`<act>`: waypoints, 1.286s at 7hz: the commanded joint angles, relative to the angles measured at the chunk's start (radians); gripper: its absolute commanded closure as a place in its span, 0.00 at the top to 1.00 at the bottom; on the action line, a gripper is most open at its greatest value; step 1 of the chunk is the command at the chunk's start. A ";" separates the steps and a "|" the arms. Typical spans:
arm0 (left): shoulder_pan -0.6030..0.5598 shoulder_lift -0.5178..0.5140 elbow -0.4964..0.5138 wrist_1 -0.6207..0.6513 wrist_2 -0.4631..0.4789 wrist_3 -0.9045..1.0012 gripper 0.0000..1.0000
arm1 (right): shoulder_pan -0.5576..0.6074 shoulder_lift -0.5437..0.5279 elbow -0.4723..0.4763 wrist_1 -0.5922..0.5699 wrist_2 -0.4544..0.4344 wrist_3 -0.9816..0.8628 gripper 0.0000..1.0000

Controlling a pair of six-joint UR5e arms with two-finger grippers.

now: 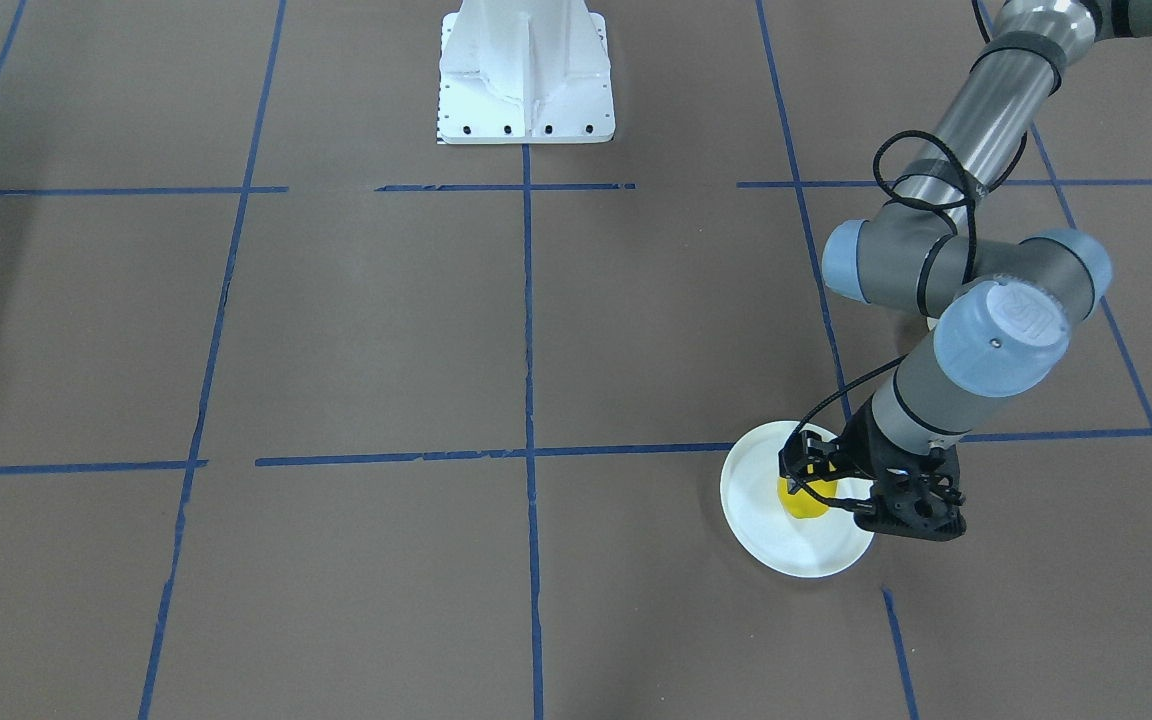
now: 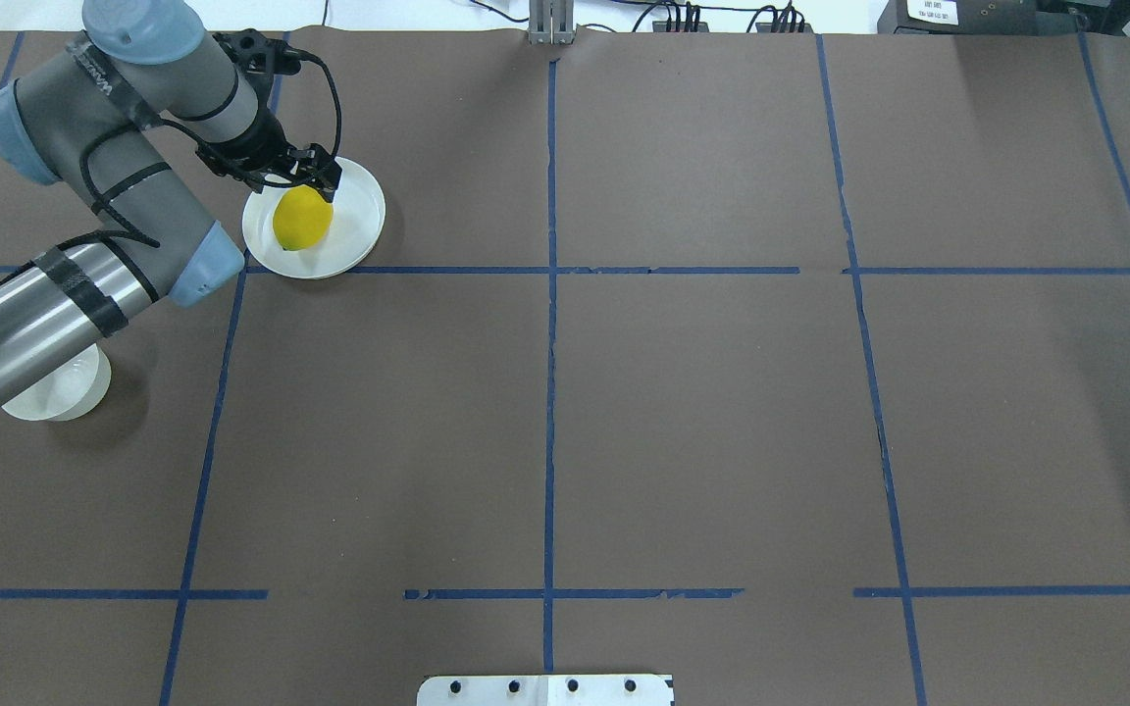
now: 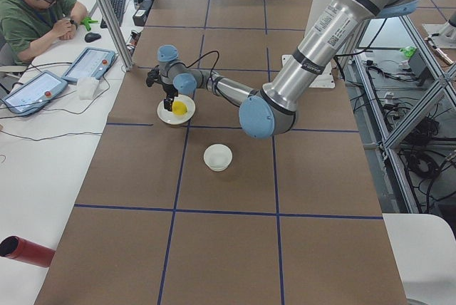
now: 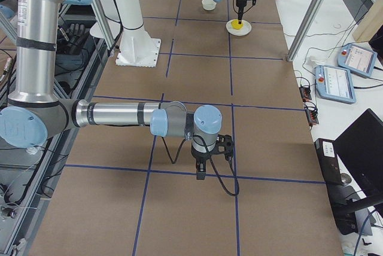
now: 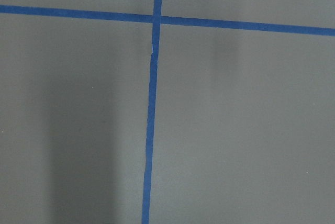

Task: Move lemon from plate to bowl
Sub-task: 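Lower the left gripper and close it around the lemon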

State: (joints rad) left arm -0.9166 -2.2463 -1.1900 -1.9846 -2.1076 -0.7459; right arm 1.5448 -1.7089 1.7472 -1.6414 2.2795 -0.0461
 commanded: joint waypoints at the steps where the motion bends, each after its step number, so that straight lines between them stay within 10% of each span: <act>1: 0.030 -0.001 0.023 -0.023 0.008 -0.013 0.99 | 0.000 0.000 0.000 0.000 0.000 0.000 1.00; 3: 0.035 -0.001 0.078 -0.094 0.006 -0.032 0.87 | 0.000 0.000 0.000 0.000 0.000 0.000 1.00; 5: 0.035 -0.003 0.076 -0.089 0.004 -0.036 0.45 | 0.000 0.000 0.000 0.000 0.000 0.000 1.00; 7: 0.019 -0.001 0.067 -0.079 -0.005 -0.035 0.22 | 0.000 0.000 0.000 0.000 0.000 0.000 1.00; 9: -0.034 0.000 -0.007 0.051 -0.022 -0.035 0.21 | 0.000 0.000 0.000 0.000 0.000 0.000 1.00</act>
State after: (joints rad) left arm -0.9210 -2.2469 -1.1464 -2.0274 -2.1187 -0.7808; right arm 1.5447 -1.7088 1.7472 -1.6414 2.2795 -0.0460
